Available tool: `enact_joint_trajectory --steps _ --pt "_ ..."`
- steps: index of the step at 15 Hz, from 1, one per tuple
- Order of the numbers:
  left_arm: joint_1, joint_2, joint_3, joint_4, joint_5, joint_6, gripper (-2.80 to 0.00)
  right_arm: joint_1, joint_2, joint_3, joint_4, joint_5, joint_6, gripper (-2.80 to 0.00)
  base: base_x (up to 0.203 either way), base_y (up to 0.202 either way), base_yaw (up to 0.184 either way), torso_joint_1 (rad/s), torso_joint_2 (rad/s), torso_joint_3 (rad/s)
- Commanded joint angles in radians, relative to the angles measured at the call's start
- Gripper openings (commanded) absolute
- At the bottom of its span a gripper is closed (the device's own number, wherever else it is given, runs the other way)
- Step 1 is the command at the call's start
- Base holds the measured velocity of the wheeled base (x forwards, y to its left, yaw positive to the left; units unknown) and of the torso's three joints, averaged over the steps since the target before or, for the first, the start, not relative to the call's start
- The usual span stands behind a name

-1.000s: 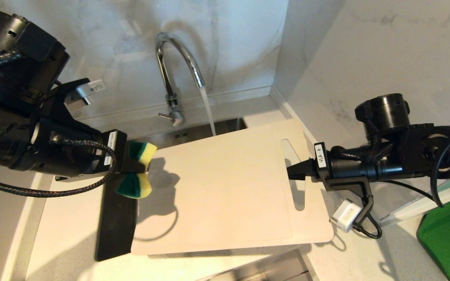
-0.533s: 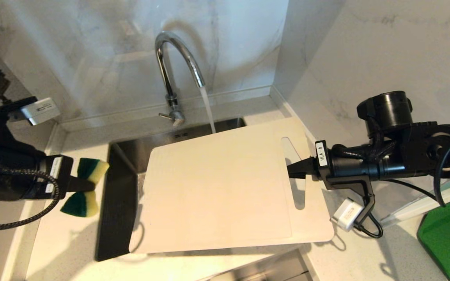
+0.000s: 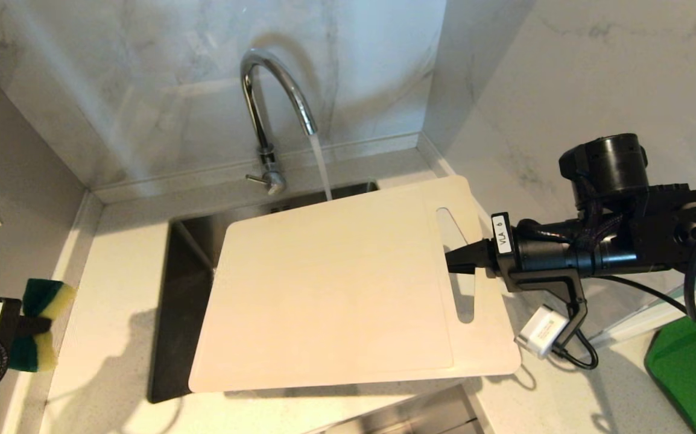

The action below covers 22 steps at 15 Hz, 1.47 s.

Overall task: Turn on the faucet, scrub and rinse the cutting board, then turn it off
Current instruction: Put down the cutting board

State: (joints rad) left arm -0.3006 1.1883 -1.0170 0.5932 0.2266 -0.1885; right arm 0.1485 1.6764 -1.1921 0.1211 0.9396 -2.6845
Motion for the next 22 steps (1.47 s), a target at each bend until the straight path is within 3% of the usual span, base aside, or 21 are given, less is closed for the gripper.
enact_joint_trajectory --steps 1,9,22 --pt "0.074 -0.058 0.106 -0.118 0.000 0.043 -2.80 0.000 -0.001 -0.002 0.000 0.005 -0.014 -2.80 0.000 0.000 0.000 0.000 0.00 0.000" --pt "0.155 -0.216 0.201 -0.153 -0.113 0.050 -2.80 0.000 0.000 0.003 -0.001 0.005 -0.014 -2.80 0.000 0.000 0.000 0.000 0.00 0.000" --pt "0.222 -0.567 0.487 -0.198 -0.108 0.055 -2.80 0.000 -0.029 0.034 -0.001 0.005 -0.013 -2.80 0.000 0.000 0.000 0.000 0.00 0.000"
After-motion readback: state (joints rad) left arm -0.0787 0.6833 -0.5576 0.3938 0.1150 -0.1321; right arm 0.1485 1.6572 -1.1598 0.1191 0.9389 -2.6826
